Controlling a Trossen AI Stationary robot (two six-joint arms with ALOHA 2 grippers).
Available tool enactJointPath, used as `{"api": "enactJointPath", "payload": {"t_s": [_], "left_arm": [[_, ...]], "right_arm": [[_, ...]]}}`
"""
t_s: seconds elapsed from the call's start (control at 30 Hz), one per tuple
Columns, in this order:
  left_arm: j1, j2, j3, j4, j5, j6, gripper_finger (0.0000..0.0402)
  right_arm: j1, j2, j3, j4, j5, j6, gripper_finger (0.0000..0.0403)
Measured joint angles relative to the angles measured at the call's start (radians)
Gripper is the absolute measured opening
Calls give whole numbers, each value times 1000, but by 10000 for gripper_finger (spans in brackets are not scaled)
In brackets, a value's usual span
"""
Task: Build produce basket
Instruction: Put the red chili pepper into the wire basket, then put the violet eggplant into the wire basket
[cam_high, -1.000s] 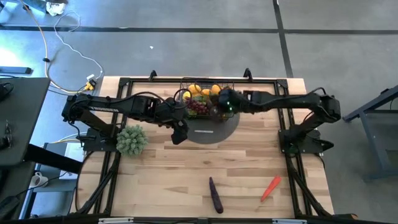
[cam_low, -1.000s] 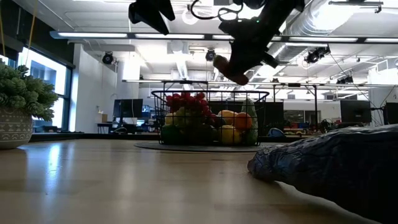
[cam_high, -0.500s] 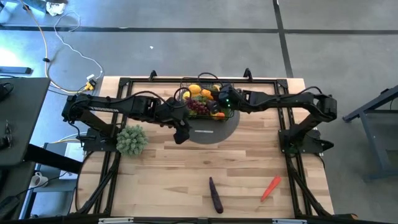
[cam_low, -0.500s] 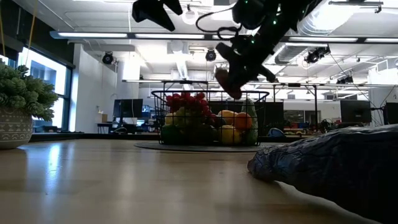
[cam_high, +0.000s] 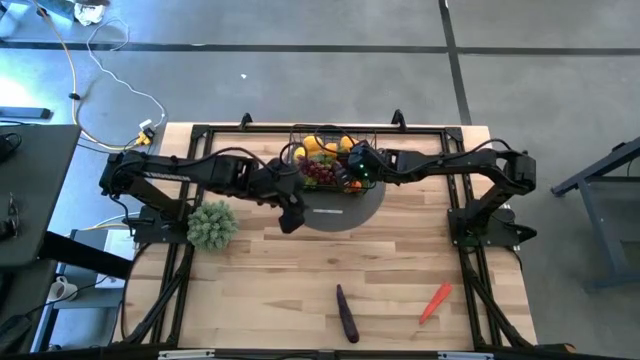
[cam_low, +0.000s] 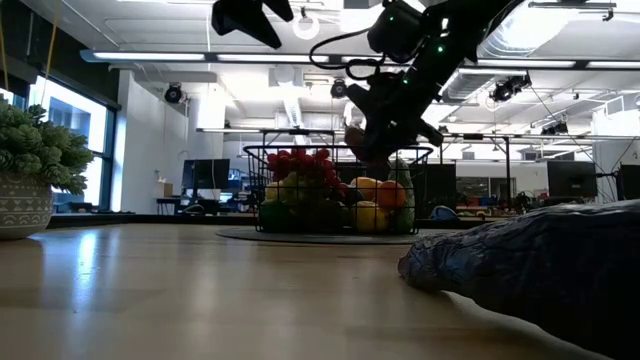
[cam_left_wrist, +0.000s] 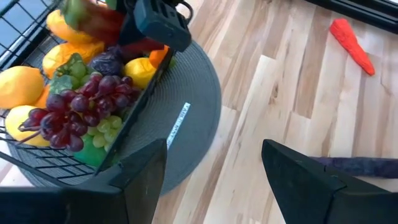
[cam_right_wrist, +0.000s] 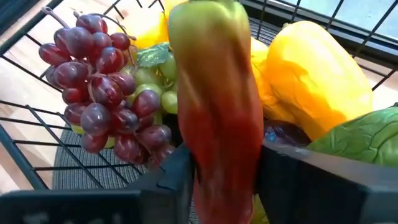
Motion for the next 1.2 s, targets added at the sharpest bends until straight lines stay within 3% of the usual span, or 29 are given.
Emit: {"api": "enactJointPath", "payload": {"t_s": [0.3,0.87,1.2], "left_arm": [[-26,0,0,0,0,1,252],[-122,0,0,-51,0,27,252],[-194,0,0,-65,0,154,252]], "right_arm": [[0,-1,47,-73,0,0,196],[37,-20,139,-273,-41,26,200],[137,-130,140,-363,34,154,200]]}}
